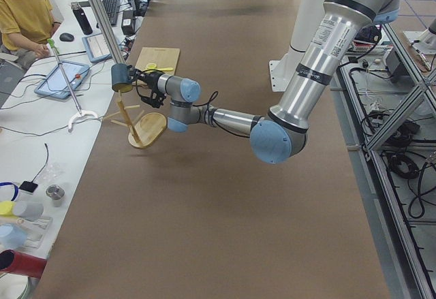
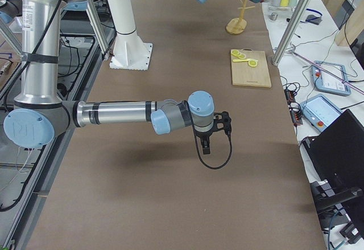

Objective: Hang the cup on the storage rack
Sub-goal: 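Tilt the mug and slide its handle onto a stand peg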

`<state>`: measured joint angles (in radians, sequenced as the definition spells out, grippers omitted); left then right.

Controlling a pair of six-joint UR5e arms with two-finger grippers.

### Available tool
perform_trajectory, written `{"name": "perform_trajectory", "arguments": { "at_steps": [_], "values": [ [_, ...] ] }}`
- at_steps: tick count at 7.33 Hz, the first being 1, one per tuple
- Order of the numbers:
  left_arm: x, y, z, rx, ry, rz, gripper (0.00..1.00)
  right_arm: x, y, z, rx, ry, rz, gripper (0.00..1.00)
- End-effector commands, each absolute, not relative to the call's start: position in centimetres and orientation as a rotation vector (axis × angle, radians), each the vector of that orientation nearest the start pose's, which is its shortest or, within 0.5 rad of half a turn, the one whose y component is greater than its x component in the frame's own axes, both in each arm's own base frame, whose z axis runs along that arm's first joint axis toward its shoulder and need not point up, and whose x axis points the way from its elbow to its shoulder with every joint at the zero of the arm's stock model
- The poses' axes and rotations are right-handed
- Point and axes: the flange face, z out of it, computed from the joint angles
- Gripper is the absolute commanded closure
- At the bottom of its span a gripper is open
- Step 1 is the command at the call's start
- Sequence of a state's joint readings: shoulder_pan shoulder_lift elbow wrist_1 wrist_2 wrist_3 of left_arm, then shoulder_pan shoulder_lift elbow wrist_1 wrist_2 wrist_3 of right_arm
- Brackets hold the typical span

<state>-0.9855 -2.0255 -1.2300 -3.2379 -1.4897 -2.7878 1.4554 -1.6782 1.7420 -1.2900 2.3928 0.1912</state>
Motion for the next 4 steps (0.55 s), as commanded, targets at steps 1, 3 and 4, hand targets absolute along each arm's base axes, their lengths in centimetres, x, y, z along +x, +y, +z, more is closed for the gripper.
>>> {"name": "perform_trajectory", "arguments": {
  "at_steps": [1,3,4],
  "values": [
    [23.9,-62.4,38.3,-0.220,2.121,-1.610,1.00,0.7,-46.7,58.5,0.215,-0.858,-0.079,0.00],
    [23.3,-61.4,41.1,-0.230,2.082,-1.650,1.00,0.6,-46.7,58.1,0.222,-0.853,-0.084,0.00],
    [22.8,-61.5,41.3,-0.223,2.080,-1.657,1.00,0.6,-46.7,58.2,0.221,-0.852,-0.083,0.00]
  ]
}}
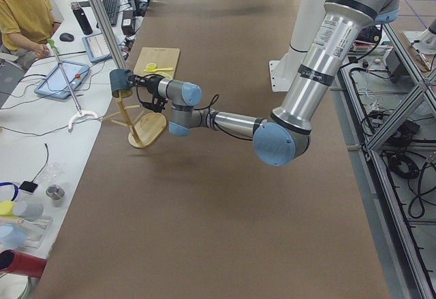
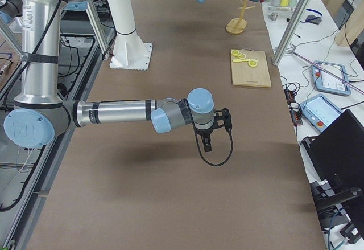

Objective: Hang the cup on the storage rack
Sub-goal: 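Tilt the mug and slide its handle onto a stand peg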

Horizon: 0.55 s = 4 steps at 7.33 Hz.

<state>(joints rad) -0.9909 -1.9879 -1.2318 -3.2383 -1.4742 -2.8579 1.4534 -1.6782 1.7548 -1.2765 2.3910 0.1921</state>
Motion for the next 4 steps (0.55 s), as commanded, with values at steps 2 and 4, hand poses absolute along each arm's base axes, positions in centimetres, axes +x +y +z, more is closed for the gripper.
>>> {"name": "perform_trajectory", "arguments": {
  "at_steps": [2,4],
  "values": [
    [22.0,-60.8,43.8,-0.207,2.038,-1.683,1.00,0.5,-46.7,58.0,0.223,-0.858,-0.085,0.00],
    [22.0,-60.7,43.9,-0.213,2.037,-1.684,1.00,0.5,-46.7,58.0,0.224,-0.858,-0.086,0.00]
  ]
}}
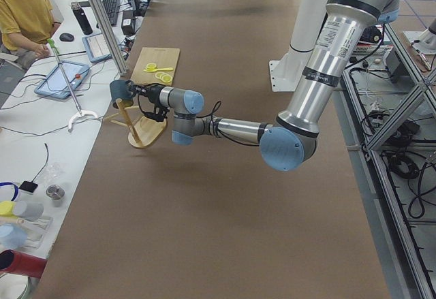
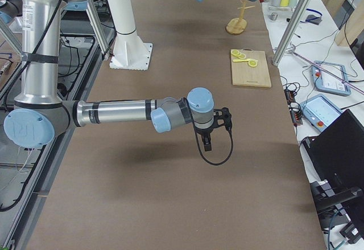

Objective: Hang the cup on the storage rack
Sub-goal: 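Tilt the mug and slide its handle onto a stand peg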

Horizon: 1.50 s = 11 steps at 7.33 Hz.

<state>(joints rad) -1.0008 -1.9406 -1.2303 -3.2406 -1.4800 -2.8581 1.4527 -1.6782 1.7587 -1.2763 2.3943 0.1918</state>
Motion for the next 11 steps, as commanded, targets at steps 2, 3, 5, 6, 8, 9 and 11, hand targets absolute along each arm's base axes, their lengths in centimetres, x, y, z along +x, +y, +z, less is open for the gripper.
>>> {"name": "perform_trajectory", "arguments": {
  "at_steps": [2,3,5,6,8,9,11],
  "values": [
    [22.4,-60.8,43.4,-0.216,2.042,-1.679,1.00,0.5,-46.7,57.9,0.224,-0.860,-0.086,0.00],
    [22.3,-60.7,43.7,-0.210,2.036,-1.680,1.00,0.5,-46.6,58.1,0.221,-0.859,-0.085,0.00],
    [22.3,-60.8,43.4,-0.206,2.041,-1.673,0.02,0.5,-46.6,58.1,0.221,-0.859,-0.085,0.00],
    [22.2,-60.6,42.8,-0.210,2.053,-1.657,0.02,0.5,-46.6,58.1,0.220,-0.859,-0.086,0.00],
    [20.7,-58.5,41.7,-0.133,2.084,-1.577,0.02,0.5,-46.6,58.1,0.218,-0.859,-0.084,0.00],
    [19.2,-55.9,42.3,-0.010,2.047,-1.483,0.02,0.4,-46.7,58.0,0.221,-0.860,-0.086,0.00],
    [16.7,-52.4,43.6,0.252,1.921,-1.281,0.02,0.5,-46.8,58.1,0.221,-0.852,-0.084,0.00]
  ]
}}
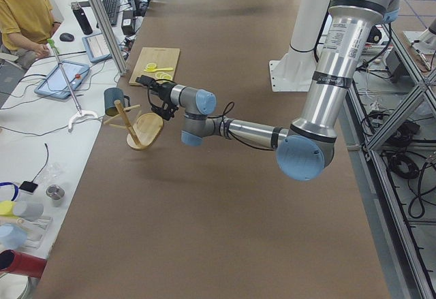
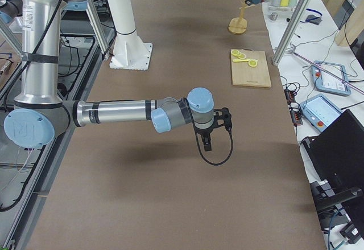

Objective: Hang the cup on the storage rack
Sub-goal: 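Open the left gripper and pull it back from the stand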

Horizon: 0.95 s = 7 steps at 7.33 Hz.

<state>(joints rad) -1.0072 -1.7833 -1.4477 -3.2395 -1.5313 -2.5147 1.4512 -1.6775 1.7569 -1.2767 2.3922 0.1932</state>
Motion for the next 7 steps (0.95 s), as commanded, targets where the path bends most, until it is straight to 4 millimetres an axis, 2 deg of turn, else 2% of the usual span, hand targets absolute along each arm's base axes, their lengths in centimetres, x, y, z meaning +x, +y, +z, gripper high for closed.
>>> {"name": "perform_trajectory", "arguments": {
  "at_steps": [1,2,3,4,7],
  "values": [
    [15.7,-51.5,45.7,0.388,1.826,-1.207,0.02,0.5,-46.8,58.0,0.224,-0.854,-0.085,0.00],
    [14.8,-50.6,47.7,0.576,1.687,-1.071,0.02,0.5,-46.8,58.0,0.224,-0.854,-0.085,0.00],
    [14.6,-50.2,49.0,0.712,1.562,-0.942,0.02,0.5,-46.8,58.0,0.224,-0.853,-0.085,0.00],
    [14.4,-50.8,49.8,0.831,1.391,-0.828,0.02,0.5,-46.8,57.9,0.228,-0.851,-0.087,0.00],
    [9.2,-50.5,54.8,1.066,0.887,-0.478,0.02,0.7,-46.7,58.2,0.226,-0.849,-0.081,0.00]
  ]
}}
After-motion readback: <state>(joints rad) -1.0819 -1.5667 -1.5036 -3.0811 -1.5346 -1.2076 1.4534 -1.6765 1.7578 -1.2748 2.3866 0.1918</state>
